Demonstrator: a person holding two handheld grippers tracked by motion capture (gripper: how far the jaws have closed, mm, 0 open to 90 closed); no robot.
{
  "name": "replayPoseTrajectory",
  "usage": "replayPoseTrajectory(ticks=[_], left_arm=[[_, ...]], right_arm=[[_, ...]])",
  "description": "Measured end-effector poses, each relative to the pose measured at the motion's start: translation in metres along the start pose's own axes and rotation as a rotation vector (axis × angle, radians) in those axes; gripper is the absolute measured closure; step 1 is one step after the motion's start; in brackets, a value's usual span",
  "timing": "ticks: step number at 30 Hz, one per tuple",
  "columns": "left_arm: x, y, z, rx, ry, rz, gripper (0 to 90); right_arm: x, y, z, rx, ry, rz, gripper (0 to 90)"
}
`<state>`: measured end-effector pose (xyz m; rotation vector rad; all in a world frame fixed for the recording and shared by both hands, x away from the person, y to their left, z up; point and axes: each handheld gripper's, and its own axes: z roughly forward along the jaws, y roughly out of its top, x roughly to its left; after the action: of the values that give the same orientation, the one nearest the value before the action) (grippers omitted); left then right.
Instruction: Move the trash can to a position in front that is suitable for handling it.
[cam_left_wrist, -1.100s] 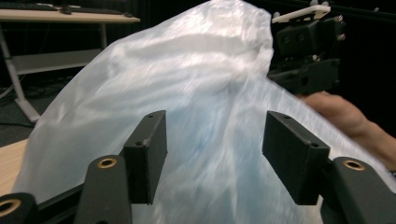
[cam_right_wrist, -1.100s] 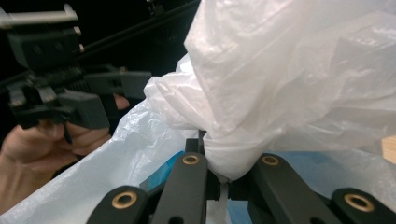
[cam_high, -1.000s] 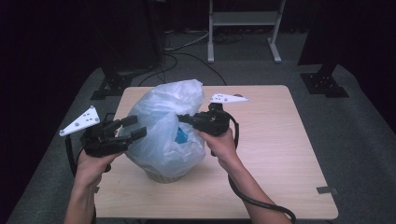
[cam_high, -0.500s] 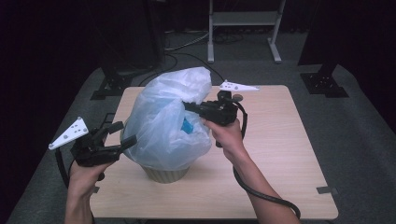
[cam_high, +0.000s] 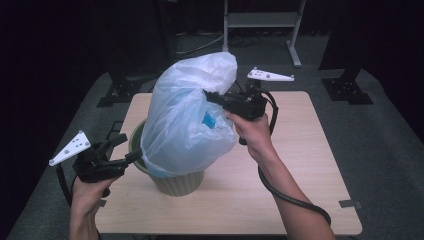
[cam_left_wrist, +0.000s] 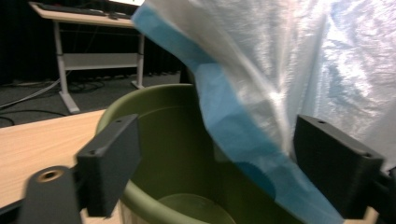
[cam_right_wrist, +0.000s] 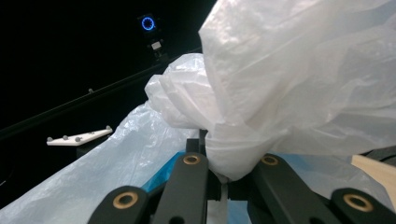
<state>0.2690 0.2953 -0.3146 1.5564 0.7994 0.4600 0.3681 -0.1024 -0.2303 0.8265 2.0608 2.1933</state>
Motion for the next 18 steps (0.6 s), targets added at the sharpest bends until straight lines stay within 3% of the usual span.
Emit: replayPoseTrajectory(ticks=[5, 8, 18], left_arm=[[-0.002, -0.001, -0.003, -0.009, 0.0, 0.003, 14.0], [-0.001, -0.001, -0.005, -0.03, -0.014, -0.004, 14.0], [0.001, -0.006, -0.003, -0.028, -0.02, -0.011, 13.9]], right_arm=[[0.006, 0.015, -0.002, 0.012, -0.024, -0.034, 87.3], [0.005, 0.021, -0.006, 0.006, -0.044, -0.031, 87.3], [0.0, 0.041, -0.016, -0.025, -0.111, -0.033, 87.3]])
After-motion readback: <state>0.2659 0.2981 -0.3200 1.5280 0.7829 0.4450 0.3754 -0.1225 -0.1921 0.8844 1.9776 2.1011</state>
